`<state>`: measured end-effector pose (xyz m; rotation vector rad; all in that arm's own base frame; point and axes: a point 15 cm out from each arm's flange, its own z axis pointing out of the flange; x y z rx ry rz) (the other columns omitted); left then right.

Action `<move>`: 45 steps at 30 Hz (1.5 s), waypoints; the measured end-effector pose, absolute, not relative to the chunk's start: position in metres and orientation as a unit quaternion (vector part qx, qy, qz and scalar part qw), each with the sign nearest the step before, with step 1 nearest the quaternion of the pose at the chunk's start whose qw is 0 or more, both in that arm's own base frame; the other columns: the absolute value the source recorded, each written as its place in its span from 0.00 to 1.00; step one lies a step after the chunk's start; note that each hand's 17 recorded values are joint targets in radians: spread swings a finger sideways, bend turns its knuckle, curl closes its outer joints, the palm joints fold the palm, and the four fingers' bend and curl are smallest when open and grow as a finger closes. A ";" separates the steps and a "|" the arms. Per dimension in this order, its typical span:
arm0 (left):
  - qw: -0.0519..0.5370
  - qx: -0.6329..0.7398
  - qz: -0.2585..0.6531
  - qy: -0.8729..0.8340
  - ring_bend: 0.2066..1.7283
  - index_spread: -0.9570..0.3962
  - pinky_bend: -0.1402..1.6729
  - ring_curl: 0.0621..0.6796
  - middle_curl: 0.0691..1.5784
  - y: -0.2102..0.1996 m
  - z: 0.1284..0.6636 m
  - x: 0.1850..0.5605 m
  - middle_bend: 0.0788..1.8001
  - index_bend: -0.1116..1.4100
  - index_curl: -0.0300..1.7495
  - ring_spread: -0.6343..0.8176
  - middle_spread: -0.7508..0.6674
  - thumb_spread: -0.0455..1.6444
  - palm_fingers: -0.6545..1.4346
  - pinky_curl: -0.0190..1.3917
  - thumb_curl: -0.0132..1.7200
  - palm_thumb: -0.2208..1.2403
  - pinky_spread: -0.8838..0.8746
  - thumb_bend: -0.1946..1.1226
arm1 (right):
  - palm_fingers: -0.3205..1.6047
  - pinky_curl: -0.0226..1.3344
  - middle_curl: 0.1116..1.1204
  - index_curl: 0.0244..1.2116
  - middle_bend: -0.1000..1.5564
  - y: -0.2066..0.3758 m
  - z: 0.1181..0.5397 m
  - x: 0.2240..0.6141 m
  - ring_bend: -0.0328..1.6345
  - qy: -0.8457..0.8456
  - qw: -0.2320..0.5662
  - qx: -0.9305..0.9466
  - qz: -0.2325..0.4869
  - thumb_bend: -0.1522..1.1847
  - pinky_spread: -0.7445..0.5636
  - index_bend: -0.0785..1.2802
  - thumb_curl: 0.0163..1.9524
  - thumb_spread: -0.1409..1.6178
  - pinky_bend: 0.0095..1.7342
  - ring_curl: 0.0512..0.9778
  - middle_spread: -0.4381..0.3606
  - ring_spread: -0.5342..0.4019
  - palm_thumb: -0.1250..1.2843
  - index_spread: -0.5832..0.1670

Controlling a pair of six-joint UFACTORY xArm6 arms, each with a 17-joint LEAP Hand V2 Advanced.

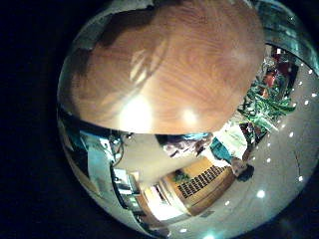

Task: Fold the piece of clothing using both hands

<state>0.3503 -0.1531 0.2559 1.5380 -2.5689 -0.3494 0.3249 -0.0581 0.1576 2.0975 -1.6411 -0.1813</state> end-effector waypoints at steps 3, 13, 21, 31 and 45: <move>0.073 0.510 -0.114 -0.850 0.72 0.16 0.73 0.72 0.54 -0.154 0.261 0.348 0.51 0.24 0.68 0.12 0.12 0.68 0.82 0.47 0.35 0.68 0.16 0.14 | 0.33 0.15 0.31 0.26 0.26 -0.058 0.153 0.327 0.43 -0.599 0.235 0.763 -0.053 0.10 0.63 0.18 0.18 0.70 0.32 0.26 0.42 0.45 0.55 0.37; 0.092 0.513 -0.122 -0.844 0.71 0.14 0.73 0.72 0.56 -0.144 0.268 0.342 0.50 0.21 0.72 0.12 0.12 0.67 0.83 0.47 0.36 0.68 0.16 0.14 | 0.73 0.24 0.47 0.27 0.43 -0.045 0.151 0.357 0.66 -0.608 0.183 0.773 -0.005 0.11 0.26 0.25 0.19 0.69 0.56 0.42 0.22 0.24 0.62 0.24; 0.093 0.514 -0.120 -0.844 0.72 0.14 0.72 0.72 0.56 -0.141 0.277 0.340 0.49 0.20 0.75 0.11 0.11 0.68 0.83 0.47 0.36 0.68 0.16 0.14 | 0.81 0.36 0.67 0.52 0.64 -0.047 0.171 0.368 0.74 -0.618 0.155 0.770 0.028 0.16 0.33 0.66 0.25 0.68 0.71 0.55 0.21 0.28 0.77 0.21; 0.116 0.504 -0.138 -0.845 0.71 0.15 0.72 0.72 0.57 -0.128 0.290 0.319 0.48 0.19 0.77 0.11 0.10 0.68 0.82 0.47 0.36 0.67 0.16 0.14 | 0.72 0.47 0.78 0.66 0.76 -0.066 0.212 0.324 0.82 -0.612 0.212 0.761 -0.037 0.12 0.40 0.83 0.32 0.65 0.79 0.68 0.27 0.30 0.79 0.32; 0.145 0.499 -0.148 -0.841 0.69 0.16 0.71 0.71 0.58 -0.104 0.341 0.280 0.47 0.19 0.78 0.11 0.09 0.69 0.83 0.47 0.35 0.67 0.15 0.14 | 0.68 0.58 0.82 0.72 0.80 -0.041 0.335 0.320 0.84 -0.619 0.118 0.776 0.003 0.11 0.43 0.87 0.39 0.64 0.79 0.77 0.31 0.30 0.78 0.38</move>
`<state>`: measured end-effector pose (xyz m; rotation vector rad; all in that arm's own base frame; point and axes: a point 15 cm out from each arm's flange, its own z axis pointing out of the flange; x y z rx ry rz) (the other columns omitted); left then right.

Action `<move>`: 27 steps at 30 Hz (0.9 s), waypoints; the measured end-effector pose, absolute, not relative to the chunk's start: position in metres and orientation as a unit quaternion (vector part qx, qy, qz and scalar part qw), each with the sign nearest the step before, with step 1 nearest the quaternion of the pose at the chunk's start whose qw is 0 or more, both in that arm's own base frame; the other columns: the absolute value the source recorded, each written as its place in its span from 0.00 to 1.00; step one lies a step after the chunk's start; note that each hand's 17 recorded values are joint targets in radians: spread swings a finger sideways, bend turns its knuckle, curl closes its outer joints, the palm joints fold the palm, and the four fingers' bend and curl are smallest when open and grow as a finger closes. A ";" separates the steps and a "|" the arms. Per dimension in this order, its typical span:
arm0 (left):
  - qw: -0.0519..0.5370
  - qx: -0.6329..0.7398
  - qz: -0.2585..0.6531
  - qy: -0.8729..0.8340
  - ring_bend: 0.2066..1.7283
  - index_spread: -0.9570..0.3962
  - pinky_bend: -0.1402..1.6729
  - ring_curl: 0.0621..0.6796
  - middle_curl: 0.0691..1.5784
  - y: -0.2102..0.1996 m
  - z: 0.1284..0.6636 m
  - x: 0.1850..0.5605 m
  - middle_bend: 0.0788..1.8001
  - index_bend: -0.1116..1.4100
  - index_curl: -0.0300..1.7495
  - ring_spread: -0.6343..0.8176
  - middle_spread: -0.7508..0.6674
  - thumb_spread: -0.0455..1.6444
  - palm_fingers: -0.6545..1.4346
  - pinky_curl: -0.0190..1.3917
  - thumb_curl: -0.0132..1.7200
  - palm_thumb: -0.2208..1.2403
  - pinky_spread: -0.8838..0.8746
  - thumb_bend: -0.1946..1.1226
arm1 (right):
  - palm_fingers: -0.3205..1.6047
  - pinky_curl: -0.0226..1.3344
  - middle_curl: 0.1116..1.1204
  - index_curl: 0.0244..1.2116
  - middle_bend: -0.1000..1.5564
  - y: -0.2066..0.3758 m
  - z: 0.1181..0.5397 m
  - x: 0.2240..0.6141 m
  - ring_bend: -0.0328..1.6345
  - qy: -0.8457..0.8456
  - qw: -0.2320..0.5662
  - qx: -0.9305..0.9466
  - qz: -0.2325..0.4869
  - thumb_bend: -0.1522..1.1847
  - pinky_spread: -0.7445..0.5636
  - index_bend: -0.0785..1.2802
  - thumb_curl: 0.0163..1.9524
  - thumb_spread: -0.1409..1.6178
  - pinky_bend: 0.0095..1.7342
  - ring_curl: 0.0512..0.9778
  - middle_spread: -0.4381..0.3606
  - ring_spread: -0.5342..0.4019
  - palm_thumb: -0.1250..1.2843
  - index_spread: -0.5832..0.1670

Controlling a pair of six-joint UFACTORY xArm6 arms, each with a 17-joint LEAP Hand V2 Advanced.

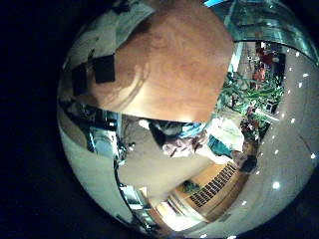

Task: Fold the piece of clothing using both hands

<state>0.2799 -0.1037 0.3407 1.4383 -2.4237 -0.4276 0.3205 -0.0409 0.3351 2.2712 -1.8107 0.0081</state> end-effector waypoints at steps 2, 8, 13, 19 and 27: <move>0.140 0.503 -0.143 -0.841 0.69 0.16 0.72 0.71 0.58 -0.103 0.350 0.286 0.47 0.19 0.78 0.11 0.09 0.69 0.84 0.47 0.35 0.67 0.15 0.14 | 0.68 0.59 0.82 0.72 0.80 -0.039 0.349 0.328 0.84 -0.619 0.112 0.777 0.011 0.11 0.43 0.87 0.40 0.64 0.78 0.77 0.32 0.30 0.78 0.39; 0.140 0.526 -0.142 -0.827 0.70 0.17 0.72 0.72 0.58 -0.096 0.354 0.328 0.48 0.19 0.79 0.11 0.09 0.69 0.83 0.47 0.35 0.67 0.16 0.14 | 0.68 0.63 0.82 0.73 0.81 -0.031 0.360 0.363 0.84 -0.615 0.121 0.779 0.004 0.11 0.44 0.88 0.42 0.64 0.77 0.79 0.33 0.30 0.77 0.40; 0.159 0.536 -0.159 -0.814 0.70 0.17 0.71 0.72 0.58 -0.097 0.327 0.369 0.48 0.19 0.79 0.10 0.09 0.69 0.83 0.47 0.35 0.67 0.16 0.14 | 0.67 0.65 0.82 0.73 0.81 -0.025 0.346 0.398 0.84 -0.607 0.159 0.778 -0.032 0.11 0.43 0.87 0.43 0.64 0.76 0.80 0.33 0.31 0.76 0.40; 0.161 0.563 -0.157 -0.795 0.71 0.18 0.71 0.72 0.58 -0.095 0.284 0.417 0.47 0.19 0.80 0.11 0.09 0.70 0.82 0.48 0.35 0.67 0.15 0.14 | 0.67 0.68 0.82 0.74 0.81 -0.016 0.311 0.450 0.84 -0.595 0.197 0.777 -0.049 0.11 0.42 0.87 0.44 0.65 0.75 0.82 0.33 0.31 0.77 0.40; 0.172 0.586 -0.161 -0.775 0.71 0.19 0.70 0.74 0.59 -0.090 0.241 0.452 0.47 0.19 0.80 0.11 0.09 0.70 0.78 0.49 0.34 0.65 0.15 0.13 | 0.64 0.70 0.82 0.74 0.80 -0.017 0.248 0.491 0.84 -0.599 0.241 0.762 -0.050 0.10 0.40 0.85 0.42 0.68 0.73 0.82 0.32 0.31 0.75 0.39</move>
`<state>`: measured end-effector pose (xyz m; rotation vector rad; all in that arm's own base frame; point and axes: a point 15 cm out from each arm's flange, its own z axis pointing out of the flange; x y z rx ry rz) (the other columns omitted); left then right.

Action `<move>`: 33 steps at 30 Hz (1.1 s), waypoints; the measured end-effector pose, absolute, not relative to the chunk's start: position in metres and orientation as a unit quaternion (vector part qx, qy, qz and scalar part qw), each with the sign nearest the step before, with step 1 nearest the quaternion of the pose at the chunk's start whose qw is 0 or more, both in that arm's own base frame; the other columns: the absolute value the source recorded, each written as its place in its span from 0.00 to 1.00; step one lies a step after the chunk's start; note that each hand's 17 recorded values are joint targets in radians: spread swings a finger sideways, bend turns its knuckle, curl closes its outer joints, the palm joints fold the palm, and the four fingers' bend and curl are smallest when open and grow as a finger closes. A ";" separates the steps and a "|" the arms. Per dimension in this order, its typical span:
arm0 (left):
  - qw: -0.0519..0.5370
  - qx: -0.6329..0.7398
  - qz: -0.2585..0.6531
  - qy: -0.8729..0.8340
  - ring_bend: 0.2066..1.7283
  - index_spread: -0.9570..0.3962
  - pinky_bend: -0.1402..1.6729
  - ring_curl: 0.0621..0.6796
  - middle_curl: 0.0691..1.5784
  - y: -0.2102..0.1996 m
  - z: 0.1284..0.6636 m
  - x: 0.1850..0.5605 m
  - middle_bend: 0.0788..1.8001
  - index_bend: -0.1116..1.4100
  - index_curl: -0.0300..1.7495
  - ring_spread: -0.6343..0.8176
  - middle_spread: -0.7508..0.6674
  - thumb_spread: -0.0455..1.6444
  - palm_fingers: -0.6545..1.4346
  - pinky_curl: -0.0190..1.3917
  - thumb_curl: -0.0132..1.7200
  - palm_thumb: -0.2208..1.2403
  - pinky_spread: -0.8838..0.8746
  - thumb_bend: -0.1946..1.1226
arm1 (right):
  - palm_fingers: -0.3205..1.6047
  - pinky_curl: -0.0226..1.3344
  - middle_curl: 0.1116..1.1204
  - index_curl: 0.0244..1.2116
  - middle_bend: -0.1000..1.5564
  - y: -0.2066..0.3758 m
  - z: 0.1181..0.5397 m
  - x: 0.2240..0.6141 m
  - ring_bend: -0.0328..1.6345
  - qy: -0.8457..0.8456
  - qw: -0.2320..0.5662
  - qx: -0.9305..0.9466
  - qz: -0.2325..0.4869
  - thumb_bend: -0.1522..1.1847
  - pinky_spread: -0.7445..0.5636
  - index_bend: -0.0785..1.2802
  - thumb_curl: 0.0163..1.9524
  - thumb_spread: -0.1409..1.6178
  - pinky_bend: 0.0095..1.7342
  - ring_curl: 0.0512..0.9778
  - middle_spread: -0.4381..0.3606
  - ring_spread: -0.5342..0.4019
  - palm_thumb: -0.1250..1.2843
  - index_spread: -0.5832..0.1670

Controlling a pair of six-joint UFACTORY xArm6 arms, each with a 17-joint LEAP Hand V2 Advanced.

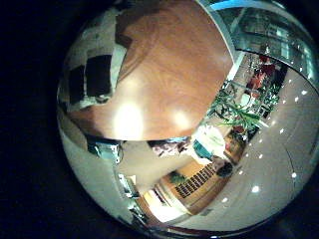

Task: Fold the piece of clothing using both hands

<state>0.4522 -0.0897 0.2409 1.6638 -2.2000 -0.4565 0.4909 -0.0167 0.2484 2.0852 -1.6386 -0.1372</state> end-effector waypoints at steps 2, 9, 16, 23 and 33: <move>0.172 0.591 -0.160 -0.772 0.71 0.20 0.69 0.74 0.59 -0.088 0.231 0.460 0.48 0.19 0.80 0.11 0.09 0.70 0.76 0.49 0.34 0.64 0.15 0.13 | 0.63 0.70 0.82 0.74 0.79 -0.016 0.232 0.502 0.83 -0.602 0.236 0.762 -0.042 0.10 0.40 0.83 0.40 0.69 0.73 0.82 0.32 0.30 0.74 0.38; 0.178 0.607 -0.158 -0.758 0.67 0.24 0.65 0.74 0.59 -0.076 0.210 0.481 0.40 0.18 0.76 0.11 0.13 0.69 0.57 0.51 0.30 0.56 0.16 0.12 | 0.37 0.65 0.70 0.61 0.64 -0.035 0.210 0.526 0.87 -0.628 0.210 0.749 -0.024 0.09 0.27 0.38 0.35 0.73 0.72 0.75 0.28 0.27 0.67 0.29; 0.169 0.621 -0.137 -0.753 0.61 0.43 0.61 0.67 0.46 -0.063 0.216 0.491 0.14 0.15 0.62 0.27 0.41 0.69 0.30 0.52 0.27 0.50 0.26 0.12 | 0.24 0.57 0.58 0.47 0.50 -0.071 0.251 0.545 0.75 -0.687 0.107 0.718 -0.007 0.09 0.34 0.25 0.28 0.81 0.61 0.62 0.31 0.28 0.57 0.23; 0.144 0.624 -0.099 -0.762 0.52 0.62 0.49 0.55 0.36 -0.065 0.246 0.498 0.09 0.16 0.47 0.43 0.62 0.70 0.28 0.47 0.25 0.47 0.42 0.13 | 0.27 0.51 0.52 0.43 0.45 -0.116 0.297 0.529 0.70 -0.737 0.049 0.674 -0.015 0.09 0.45 0.24 0.23 0.83 0.54 0.55 0.36 0.31 0.47 0.29; 0.144 0.584 -0.094 -0.794 0.45 0.70 0.40 0.46 0.28 -0.104 0.264 0.460 0.06 0.18 0.34 0.51 0.69 0.71 0.31 0.41 0.23 0.46 0.55 0.13 | 0.36 0.51 0.50 0.37 0.45 -0.115 0.261 0.463 0.72 -0.742 0.117 0.652 -0.109 0.09 0.38 0.18 0.17 0.79 0.60 0.53 0.42 0.32 0.29 0.47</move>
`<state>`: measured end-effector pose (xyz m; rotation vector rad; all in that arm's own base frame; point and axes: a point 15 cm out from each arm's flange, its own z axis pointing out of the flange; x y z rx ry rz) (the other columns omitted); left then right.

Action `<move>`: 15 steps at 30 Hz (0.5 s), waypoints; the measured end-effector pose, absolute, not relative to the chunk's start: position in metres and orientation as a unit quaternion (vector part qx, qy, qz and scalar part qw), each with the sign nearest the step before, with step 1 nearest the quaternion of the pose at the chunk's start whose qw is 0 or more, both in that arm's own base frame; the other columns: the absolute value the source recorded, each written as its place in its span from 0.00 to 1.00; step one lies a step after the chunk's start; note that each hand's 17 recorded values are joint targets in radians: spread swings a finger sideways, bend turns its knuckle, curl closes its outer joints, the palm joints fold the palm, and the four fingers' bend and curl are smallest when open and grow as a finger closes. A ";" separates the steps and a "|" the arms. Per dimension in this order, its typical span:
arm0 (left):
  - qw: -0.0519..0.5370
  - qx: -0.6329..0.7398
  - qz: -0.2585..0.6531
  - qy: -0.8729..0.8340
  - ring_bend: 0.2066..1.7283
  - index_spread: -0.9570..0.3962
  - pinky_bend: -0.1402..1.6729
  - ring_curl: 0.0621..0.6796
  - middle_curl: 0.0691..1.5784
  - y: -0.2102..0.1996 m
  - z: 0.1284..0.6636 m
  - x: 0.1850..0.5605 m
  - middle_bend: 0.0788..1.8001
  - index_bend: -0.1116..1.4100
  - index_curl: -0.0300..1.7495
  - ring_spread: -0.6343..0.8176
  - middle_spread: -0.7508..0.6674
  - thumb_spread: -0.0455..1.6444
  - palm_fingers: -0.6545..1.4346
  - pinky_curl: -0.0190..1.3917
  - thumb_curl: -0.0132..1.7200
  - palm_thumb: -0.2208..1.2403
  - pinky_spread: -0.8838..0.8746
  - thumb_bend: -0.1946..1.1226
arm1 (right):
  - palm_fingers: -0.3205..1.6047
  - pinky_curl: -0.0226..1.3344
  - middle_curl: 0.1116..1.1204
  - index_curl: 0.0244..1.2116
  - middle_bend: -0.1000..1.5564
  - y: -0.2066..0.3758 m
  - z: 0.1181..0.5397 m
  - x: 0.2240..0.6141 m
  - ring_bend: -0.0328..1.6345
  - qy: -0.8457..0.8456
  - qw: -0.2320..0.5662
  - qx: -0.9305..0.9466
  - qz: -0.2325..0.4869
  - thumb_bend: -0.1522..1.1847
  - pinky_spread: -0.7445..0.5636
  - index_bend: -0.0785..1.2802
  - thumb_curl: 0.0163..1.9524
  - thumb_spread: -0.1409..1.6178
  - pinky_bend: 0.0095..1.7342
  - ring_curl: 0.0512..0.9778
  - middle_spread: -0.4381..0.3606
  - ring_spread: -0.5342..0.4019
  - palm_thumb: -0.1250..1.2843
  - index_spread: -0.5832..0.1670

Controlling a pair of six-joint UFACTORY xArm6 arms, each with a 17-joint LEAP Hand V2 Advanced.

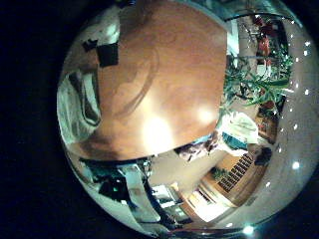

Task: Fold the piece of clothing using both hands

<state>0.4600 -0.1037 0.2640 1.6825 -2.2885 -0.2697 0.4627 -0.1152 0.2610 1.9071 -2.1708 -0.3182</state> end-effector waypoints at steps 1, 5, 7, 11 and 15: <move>0.144 0.581 -0.093 -0.796 0.44 0.71 0.40 0.45 0.27 -0.107 0.264 0.456 0.06 0.18 0.34 0.51 0.69 0.71 0.31 0.41 0.23 0.46 0.55 0.13 | 0.36 0.51 0.50 0.37 0.45 -0.113 0.254 0.458 0.72 -0.741 0.122 0.651 -0.116 0.09 0.38 0.18 0.17 0.79 0.60 0.53 0.43 0.32 0.27 0.47; 0.139 0.574 -0.087 -0.802 0.43 0.71 0.38 0.43 0.25 -0.115 0.264 0.442 0.06 0.19 0.31 0.53 0.69 0.71 0.32 0.39 0.23 0.46 0.57 0.13 | 0.37 0.50 0.50 0.36 0.45 -0.102 0.231 0.448 0.71 -0.742 0.143 0.641 -0.135 0.09 0.36 0.18 0.15 0.76 0.60 0.52 0.45 0.34 0.24 0.51; 0.136 0.572 -0.084 -0.804 0.43 0.71 0.37 0.42 0.25 -0.117 0.263 0.438 0.06 0.18 0.30 0.53 0.70 0.71 0.33 0.38 0.23 0.46 0.58 0.13 | 0.37 0.49 0.50 0.35 0.45 -0.097 0.225 0.445 0.72 -0.744 0.150 0.635 -0.139 0.09 0.36 0.18 0.15 0.75 0.60 0.52 0.46 0.35 0.22 0.52; 0.131 0.569 -0.073 -0.808 0.42 0.71 0.36 0.41 0.23 -0.124 0.259 0.429 0.06 0.19 0.28 0.54 0.70 0.71 0.33 0.37 0.23 0.46 0.59 0.13 | 0.37 0.48 0.49 0.35 0.44 -0.087 0.212 0.440 0.71 -0.742 0.163 0.633 -0.148 0.09 0.36 0.19 0.14 0.73 0.60 0.51 0.49 0.37 0.21 0.55; 0.132 0.571 -0.064 -0.808 0.40 0.71 0.35 0.39 0.22 -0.126 0.252 0.419 0.06 0.19 0.27 0.54 0.69 0.71 0.34 0.36 0.23 0.46 0.59 0.13 | 0.39 0.47 0.49 0.35 0.44 -0.081 0.199 0.439 0.71 -0.746 0.176 0.624 -0.156 0.10 0.36 0.21 0.14 0.72 0.58 0.50 0.51 0.39 0.20 0.57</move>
